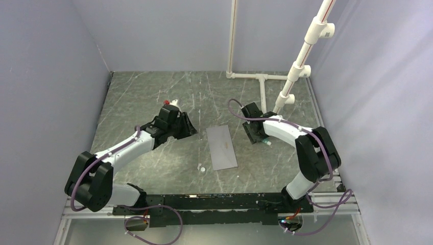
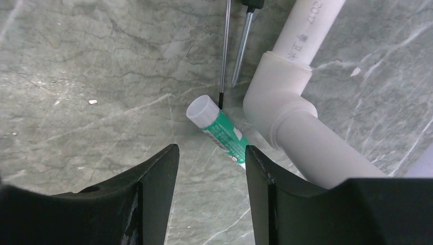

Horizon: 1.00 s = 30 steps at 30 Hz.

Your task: Place the letter into the envelope and seal it

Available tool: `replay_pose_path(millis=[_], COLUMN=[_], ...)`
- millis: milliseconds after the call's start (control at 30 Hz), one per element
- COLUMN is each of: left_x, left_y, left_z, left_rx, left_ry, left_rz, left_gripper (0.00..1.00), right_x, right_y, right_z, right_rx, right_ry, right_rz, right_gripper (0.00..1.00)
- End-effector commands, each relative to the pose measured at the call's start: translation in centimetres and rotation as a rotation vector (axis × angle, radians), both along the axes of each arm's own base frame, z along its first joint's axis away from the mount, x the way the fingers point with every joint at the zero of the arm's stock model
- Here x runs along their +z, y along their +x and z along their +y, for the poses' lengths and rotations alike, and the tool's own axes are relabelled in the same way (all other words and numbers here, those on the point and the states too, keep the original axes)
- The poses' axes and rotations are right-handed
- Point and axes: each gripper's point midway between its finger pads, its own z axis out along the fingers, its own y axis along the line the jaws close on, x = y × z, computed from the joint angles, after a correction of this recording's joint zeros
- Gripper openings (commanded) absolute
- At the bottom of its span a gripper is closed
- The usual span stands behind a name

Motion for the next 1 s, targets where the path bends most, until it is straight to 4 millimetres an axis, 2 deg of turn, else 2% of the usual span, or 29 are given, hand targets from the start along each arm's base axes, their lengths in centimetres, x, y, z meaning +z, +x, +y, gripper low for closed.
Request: replay_pose_path(millis=[0, 367, 533, 700, 833, 900, 967], left_x=[0.9, 1.0, 1.2, 1.8, 2.7, 3.3, 3.7], left_y=[-0.2, -0.3, -0.5, -0.4, -0.4, -0.5, -0.7], left_z=[0.3, 0.4, 0.7, 0.7, 0.6, 0.3, -0.1], left_rx=[0.011, 0.002, 0.005, 0.002, -0.010, -0.025, -0.050], left_ry=[-0.008, 0.000, 0.009, 0.004, -0.015, -0.036, -0.060], left_rz=[-0.022, -0.021, -0.034, -0.051, -0.093, -0.117, -0.131], left_gripper=[0.41, 0.41, 0.41, 0.41, 0.42, 0.44, 0.52], right_x=[-0.1, -1.8, -1.9, -2.1, -2.0, -1.4, -0.3], right_y=[1.1, 0.5, -0.2, -0.7, -0.7, -0.4, -0.1], right_z=[0.0, 0.6, 1.4, 1.7, 2.1, 2.6, 3.6], right_rx=[0.018, 0.015, 0.026, 0.012, -0.016, -0.019, -0.010], right_ry=[-0.012, 0.089, 0.135, 0.157, 0.189, 0.225, 0.293], right_rz=[-0.001, 0.106, 0.137, 0.160, 0.148, 0.116, 0.072], right_gripper=[0.54, 0.55, 0.38, 0.31, 0.19, 0.15, 0.13])
